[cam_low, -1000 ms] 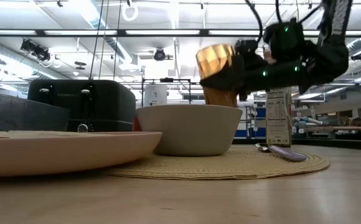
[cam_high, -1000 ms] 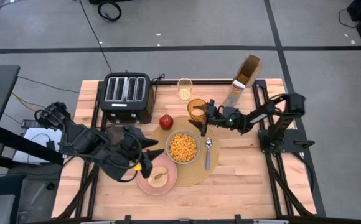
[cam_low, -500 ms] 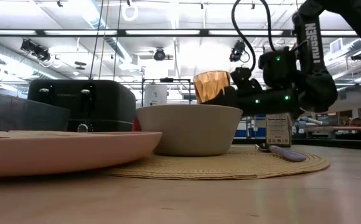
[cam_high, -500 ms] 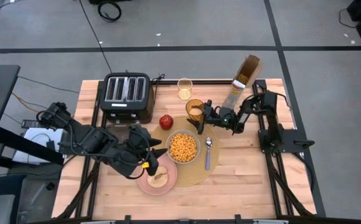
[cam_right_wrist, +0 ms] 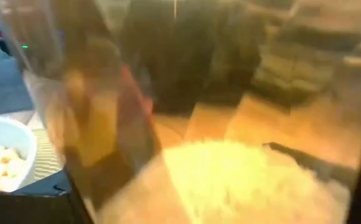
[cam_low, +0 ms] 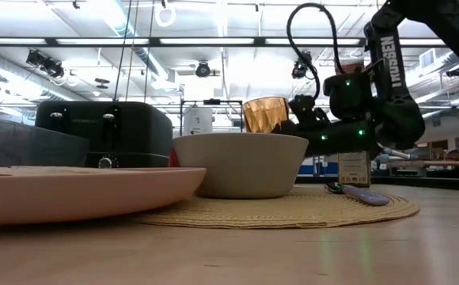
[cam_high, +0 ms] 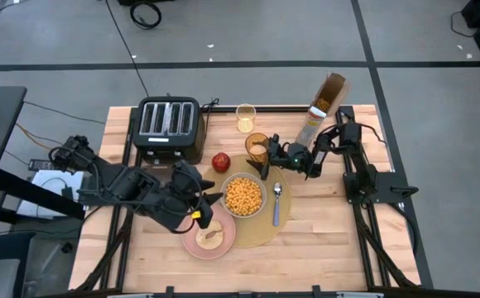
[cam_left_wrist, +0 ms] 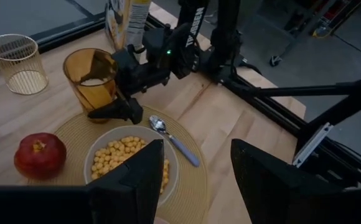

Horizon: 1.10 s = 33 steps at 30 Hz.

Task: Arrange a breakfast setting
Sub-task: Put the orange cup on the table mat to the top right of the gray bowl

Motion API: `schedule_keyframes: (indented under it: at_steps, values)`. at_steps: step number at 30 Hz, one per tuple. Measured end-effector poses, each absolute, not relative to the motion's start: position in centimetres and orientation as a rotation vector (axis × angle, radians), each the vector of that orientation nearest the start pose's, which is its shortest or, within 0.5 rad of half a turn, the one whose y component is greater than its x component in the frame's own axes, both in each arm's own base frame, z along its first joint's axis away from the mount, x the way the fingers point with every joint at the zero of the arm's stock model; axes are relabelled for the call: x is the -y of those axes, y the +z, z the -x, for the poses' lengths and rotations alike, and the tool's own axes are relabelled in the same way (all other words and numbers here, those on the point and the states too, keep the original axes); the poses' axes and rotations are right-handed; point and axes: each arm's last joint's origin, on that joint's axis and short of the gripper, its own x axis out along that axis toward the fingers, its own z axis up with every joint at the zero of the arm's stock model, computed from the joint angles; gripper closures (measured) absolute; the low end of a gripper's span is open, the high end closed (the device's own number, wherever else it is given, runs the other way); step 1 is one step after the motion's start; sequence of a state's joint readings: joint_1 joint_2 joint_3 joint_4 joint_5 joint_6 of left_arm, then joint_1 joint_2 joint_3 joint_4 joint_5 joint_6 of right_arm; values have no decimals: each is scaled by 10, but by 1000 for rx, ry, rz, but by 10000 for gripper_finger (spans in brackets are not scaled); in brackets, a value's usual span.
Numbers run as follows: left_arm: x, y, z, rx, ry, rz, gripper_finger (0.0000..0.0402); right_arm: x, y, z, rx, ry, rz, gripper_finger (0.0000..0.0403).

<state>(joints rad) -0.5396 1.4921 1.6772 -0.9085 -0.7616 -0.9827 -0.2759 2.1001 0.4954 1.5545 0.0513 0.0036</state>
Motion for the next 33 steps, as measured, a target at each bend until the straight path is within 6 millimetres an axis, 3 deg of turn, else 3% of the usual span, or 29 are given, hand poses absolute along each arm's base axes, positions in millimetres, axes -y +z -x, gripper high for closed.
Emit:
schedule_keyframes:
  at_steps: [5, 14, 24, 33]
  values:
    - [134, 411, -263, -415, 465, 513, 209, 82, 86, -283, -44, -329, -3, 31]
    - [137, 411, -262, -409, 466, 549, 209, 75, 89, -263, -61, -325, -65, 13]
    - [142, 411, -259, -400, 461, 608, 209, 57, 94, -277, -30, -254, -45, 12]
    - [158, 412, -249, -389, 429, 661, 209, 65, 94, -275, -33, -316, -29, 11]
